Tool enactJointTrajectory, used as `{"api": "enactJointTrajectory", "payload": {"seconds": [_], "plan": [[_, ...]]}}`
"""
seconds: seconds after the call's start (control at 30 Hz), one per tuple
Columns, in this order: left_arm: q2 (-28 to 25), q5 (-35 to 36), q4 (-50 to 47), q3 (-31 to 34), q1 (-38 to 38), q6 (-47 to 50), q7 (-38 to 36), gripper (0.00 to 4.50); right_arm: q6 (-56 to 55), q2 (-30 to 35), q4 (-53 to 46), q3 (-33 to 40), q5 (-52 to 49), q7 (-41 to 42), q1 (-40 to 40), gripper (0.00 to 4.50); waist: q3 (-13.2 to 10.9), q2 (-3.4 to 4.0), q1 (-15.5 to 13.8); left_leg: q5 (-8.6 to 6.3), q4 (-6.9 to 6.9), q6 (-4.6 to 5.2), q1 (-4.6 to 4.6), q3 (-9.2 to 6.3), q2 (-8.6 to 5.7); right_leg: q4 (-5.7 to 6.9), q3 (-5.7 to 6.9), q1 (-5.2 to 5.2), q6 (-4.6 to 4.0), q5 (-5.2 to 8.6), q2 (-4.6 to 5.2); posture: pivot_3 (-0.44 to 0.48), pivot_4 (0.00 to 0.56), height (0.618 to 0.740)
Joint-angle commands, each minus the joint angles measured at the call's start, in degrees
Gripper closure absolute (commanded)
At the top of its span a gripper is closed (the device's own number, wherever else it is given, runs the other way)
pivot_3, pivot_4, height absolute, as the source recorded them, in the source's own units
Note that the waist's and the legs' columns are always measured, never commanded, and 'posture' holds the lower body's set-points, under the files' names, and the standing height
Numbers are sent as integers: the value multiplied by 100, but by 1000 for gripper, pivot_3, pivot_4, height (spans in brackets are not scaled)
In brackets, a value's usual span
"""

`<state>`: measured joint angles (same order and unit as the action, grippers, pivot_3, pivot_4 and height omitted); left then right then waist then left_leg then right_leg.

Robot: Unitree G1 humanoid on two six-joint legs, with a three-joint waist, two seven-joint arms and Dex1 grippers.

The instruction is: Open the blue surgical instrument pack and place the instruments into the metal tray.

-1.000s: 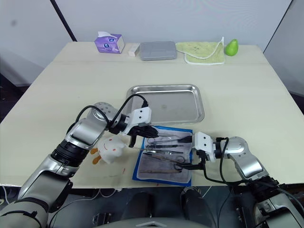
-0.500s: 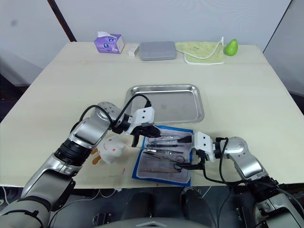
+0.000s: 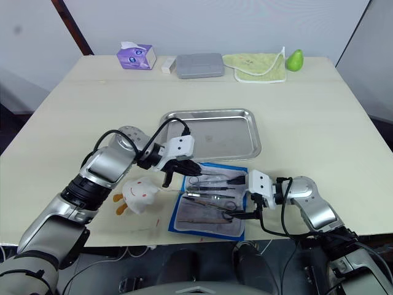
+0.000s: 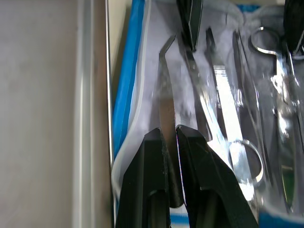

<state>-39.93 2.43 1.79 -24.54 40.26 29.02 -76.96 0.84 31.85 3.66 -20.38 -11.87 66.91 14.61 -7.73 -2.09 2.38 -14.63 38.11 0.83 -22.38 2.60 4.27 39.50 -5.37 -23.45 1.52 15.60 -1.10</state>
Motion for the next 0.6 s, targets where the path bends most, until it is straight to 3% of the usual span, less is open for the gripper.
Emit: {"api": "enactJointTrajectory", "payload": {"seconds": [0.03,0.33,0.6], "plan": [[-184,101,-188,382,162,-15,37,4419,364,65,682,-571,840,-202,-269,0,0,0,0,0,0,0,0,0,0,0,0,0,0,0,0,0,150,740],[-734,371,-302,688,-227,-260,-89,4419,310,67,694,-553,845,-207,-285,0,0,1,12,0,-3,0,5,3,3,0,-3,0,-2,1,-2,0,150,740],[-1354,907,-538,1517,-978,-633,-264,4419,294,126,634,-481,781,-181,-339,0,11,-21,-6,0,-26,0,24,14,3,0,-7,3,-25,16,4,0,150,740]]}}
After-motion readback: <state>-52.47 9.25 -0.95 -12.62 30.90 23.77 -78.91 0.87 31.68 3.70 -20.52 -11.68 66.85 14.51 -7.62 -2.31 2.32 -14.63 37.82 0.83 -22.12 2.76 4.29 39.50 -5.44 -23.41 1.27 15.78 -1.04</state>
